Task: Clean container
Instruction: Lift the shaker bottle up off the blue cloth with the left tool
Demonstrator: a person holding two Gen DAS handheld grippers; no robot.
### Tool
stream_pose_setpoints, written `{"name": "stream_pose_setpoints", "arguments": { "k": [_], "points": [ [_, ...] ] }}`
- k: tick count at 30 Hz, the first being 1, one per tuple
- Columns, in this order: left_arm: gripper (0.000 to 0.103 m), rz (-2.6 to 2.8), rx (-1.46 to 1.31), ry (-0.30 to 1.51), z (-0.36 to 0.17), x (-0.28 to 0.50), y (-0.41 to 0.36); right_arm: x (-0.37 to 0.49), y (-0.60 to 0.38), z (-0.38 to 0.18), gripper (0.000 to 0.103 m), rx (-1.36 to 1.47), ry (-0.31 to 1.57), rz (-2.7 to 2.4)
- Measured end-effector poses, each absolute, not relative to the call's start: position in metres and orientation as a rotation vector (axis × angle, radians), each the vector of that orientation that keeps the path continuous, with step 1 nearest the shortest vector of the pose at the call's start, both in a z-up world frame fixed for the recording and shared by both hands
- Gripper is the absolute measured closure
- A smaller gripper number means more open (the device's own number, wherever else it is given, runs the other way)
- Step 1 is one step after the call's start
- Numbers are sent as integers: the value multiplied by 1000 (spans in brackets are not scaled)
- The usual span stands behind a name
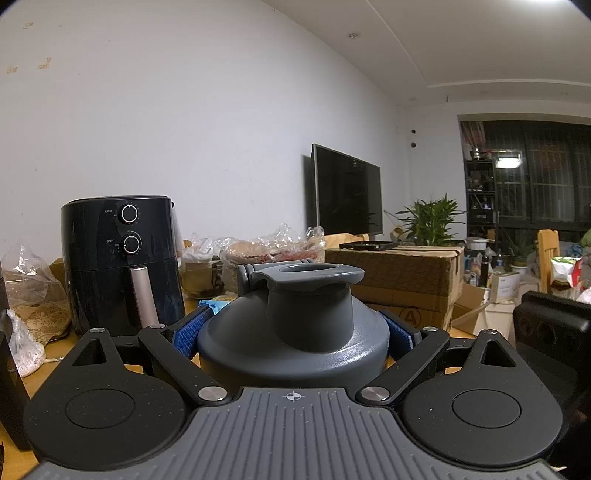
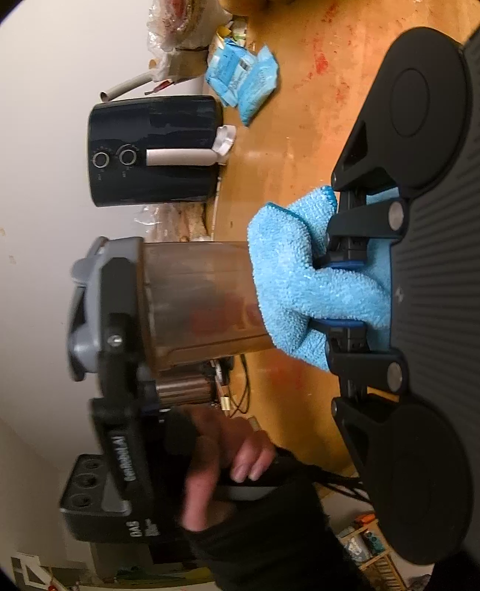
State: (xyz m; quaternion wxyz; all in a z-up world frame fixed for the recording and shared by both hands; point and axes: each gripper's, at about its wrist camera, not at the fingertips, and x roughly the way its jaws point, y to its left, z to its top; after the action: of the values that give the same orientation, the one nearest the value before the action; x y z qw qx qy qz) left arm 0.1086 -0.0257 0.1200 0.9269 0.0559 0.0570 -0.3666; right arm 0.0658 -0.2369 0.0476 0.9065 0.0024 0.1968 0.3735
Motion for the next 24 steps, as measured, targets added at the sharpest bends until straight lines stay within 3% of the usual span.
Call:
{"name": "stream_pose_setpoints", "arguments": {
  "k": [24],
  "points": [
    [8, -749, 117, 119, 120, 110, -26, 71, -235, 33, 86, 31, 453, 768]
  ]
}}
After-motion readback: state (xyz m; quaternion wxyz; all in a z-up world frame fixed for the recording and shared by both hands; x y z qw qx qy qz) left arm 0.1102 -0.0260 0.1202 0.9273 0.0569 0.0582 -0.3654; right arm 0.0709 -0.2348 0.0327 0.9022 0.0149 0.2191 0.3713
